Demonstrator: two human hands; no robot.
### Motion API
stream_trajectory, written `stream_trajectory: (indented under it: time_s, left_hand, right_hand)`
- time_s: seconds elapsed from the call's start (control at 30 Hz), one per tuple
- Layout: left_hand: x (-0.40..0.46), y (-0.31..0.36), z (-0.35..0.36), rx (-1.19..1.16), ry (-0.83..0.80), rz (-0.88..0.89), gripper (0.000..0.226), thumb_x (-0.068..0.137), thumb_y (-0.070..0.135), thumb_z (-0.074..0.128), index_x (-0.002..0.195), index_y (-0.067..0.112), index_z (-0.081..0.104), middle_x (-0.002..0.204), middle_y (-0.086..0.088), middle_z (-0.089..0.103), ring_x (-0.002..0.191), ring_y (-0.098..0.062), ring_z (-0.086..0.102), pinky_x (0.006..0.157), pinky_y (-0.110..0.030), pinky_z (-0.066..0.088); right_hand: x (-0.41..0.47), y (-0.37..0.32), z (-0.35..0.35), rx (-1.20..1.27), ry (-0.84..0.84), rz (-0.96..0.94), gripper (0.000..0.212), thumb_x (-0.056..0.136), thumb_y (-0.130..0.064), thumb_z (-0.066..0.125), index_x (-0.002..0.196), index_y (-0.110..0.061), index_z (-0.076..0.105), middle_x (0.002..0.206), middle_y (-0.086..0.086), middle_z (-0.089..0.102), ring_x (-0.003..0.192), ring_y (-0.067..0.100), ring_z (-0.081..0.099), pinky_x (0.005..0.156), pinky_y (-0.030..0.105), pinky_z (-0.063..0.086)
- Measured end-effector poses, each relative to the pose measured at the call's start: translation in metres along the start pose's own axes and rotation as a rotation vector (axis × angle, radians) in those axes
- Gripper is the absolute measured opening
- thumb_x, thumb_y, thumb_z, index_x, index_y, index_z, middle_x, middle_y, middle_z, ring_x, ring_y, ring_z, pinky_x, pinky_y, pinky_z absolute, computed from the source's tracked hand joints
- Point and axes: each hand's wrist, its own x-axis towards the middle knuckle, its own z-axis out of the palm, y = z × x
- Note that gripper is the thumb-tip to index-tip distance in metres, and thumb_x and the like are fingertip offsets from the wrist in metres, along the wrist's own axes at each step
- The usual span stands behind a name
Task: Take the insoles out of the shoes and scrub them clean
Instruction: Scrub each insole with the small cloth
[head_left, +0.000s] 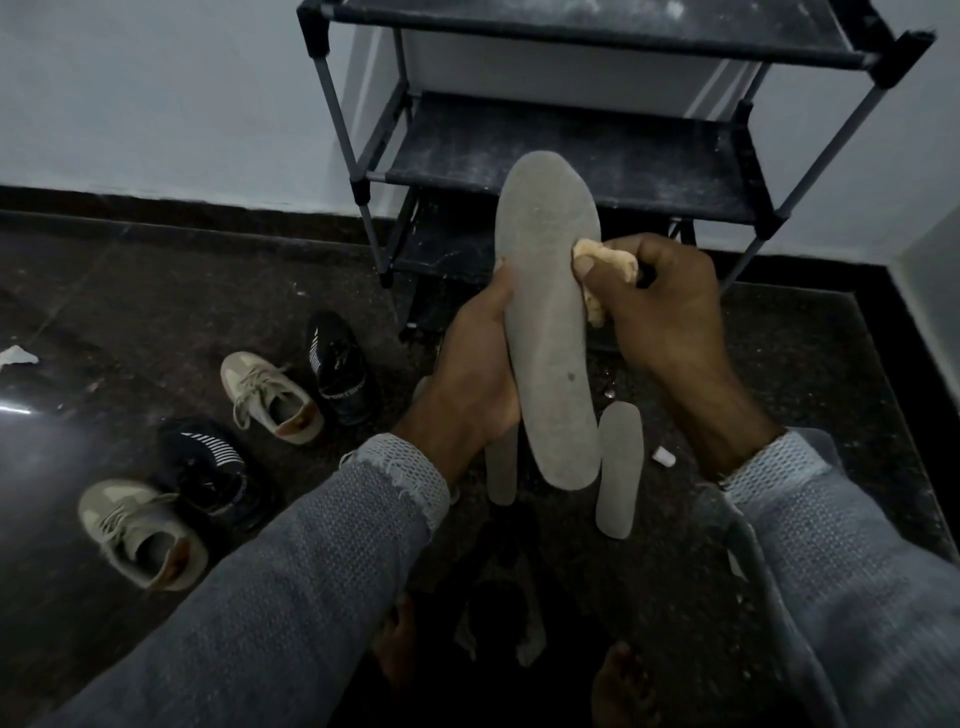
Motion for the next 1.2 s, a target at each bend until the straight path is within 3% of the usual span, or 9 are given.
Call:
stream_trajectory:
  time_s: [0.2, 0.4, 0.63, 0.7, 0.8, 0.9, 1.03, 1.1, 1.2]
  left_hand:
    - [-0.002, 0.004, 0.000, 0.009, -0.025, -0.012, 0.045, 0.102, 0.038, 0.035, 0.128, 0.008, 0.056, 0.107, -0.013, 0.066, 0.086, -0.023, 0.065, 0.074, -0.033, 0.057]
    - [0.000, 0.020, -0.008, -0.051, -0.018, 0.016, 0.048, 0.102, 0.040, 0.033, 0.122, 0.003, 0.056, 0.110, -0.017, 0.066, 0.095, -0.028, 0.065, 0.089, -0.041, 0.052]
    - [0.000, 0.014, -0.004, -0.062, 0.029, -0.023, 0.052, 0.102, 0.041, 0.034, 0.129, 0.001, 0.053, 0.119, -0.020, 0.063, 0.098, -0.029, 0.064, 0.088, -0.041, 0.052]
    - [0.000, 0.012, -0.003, -0.071, 0.026, -0.039, 0.052, 0.102, 0.041, 0.032, 0.121, 0.000, 0.055, 0.107, -0.019, 0.067, 0.091, -0.027, 0.067, 0.082, -0.037, 0.056]
    - [0.001, 0.012, -0.004, -0.080, 0.041, -0.042, 0.056, 0.101, 0.043, 0.035, 0.128, -0.003, 0.052, 0.104, -0.016, 0.065, 0.093, -0.025, 0.066, 0.079, -0.034, 0.058]
    - [-0.002, 0.011, -0.002, -0.094, 0.007, -0.046, 0.056, 0.101, 0.043, 0.032, 0.131, 0.000, 0.050, 0.110, -0.017, 0.065, 0.095, -0.026, 0.066, 0.084, -0.036, 0.056]
    - [-0.003, 0.006, 0.000, -0.086, -0.034, -0.057, 0.051, 0.102, 0.042, 0.031, 0.126, 0.005, 0.055, 0.119, -0.016, 0.065, 0.102, -0.028, 0.064, 0.092, -0.040, 0.051]
    - [-0.003, 0.006, 0.002, -0.092, -0.039, -0.066, 0.053, 0.102, 0.043, 0.030, 0.131, 0.004, 0.052, 0.123, -0.018, 0.062, 0.102, -0.028, 0.064, 0.090, -0.038, 0.053]
    - [-0.001, 0.007, 0.000, -0.122, -0.017, -0.050, 0.052, 0.102, 0.043, 0.029, 0.125, 0.003, 0.053, 0.110, -0.017, 0.065, 0.094, -0.026, 0.065, 0.085, -0.036, 0.055]
  right_hand:
    - [0.001, -0.005, -0.007, 0.035, -0.002, 0.035, 0.005, 0.086, -0.014, 0.070, 0.087, -0.010, 0.068, 0.068, -0.004, 0.063, 0.049, -0.005, 0.055, 0.048, 0.010, 0.047]
    - [0.002, -0.006, -0.015, 0.033, -0.303, 0.053, 0.016, 0.083, -0.014, 0.073, 0.096, -0.005, 0.072, 0.087, 0.005, 0.071, 0.071, 0.003, 0.063, 0.062, 0.014, 0.053]
    - [-0.003, 0.003, 0.003, -0.146, -0.061, -0.128, 0.009, 0.086, -0.024, 0.071, 0.088, -0.015, 0.071, 0.082, 0.000, 0.068, 0.074, 0.013, 0.064, 0.063, 0.028, 0.051]
    - [-0.013, -0.004, 0.013, -0.102, -0.129, -0.150, 0.007, 0.087, -0.022, 0.070, 0.090, -0.016, 0.071, 0.081, -0.007, 0.066, 0.073, 0.006, 0.063, 0.065, 0.022, 0.052]
    - [-0.028, -0.014, 0.026, -0.157, -0.286, -0.255, 0.009, 0.086, -0.016, 0.070, 0.095, -0.016, 0.073, 0.084, -0.016, 0.062, 0.080, 0.001, 0.062, 0.072, 0.012, 0.050]
    - [-0.021, -0.013, 0.021, -0.222, -0.159, -0.277, 0.010, 0.087, -0.022, 0.069, 0.094, -0.017, 0.073, 0.084, -0.014, 0.061, 0.078, -0.001, 0.060, 0.071, 0.012, 0.048]
    - [-0.005, 0.000, 0.003, -0.199, 0.051, -0.181, 0.018, 0.089, -0.030, 0.066, 0.085, -0.014, 0.072, 0.078, -0.004, 0.067, 0.070, 0.010, 0.062, 0.066, 0.036, 0.053]
    - [-0.010, -0.002, 0.007, -0.198, -0.002, -0.187, 0.014, 0.089, -0.029, 0.067, 0.089, -0.016, 0.071, 0.083, -0.008, 0.065, 0.075, 0.006, 0.062, 0.070, 0.030, 0.054]
    - [-0.022, -0.010, 0.021, -0.209, -0.206, -0.272, 0.009, 0.086, -0.021, 0.070, 0.094, -0.017, 0.072, 0.086, -0.013, 0.062, 0.082, 0.003, 0.061, 0.074, 0.013, 0.049]
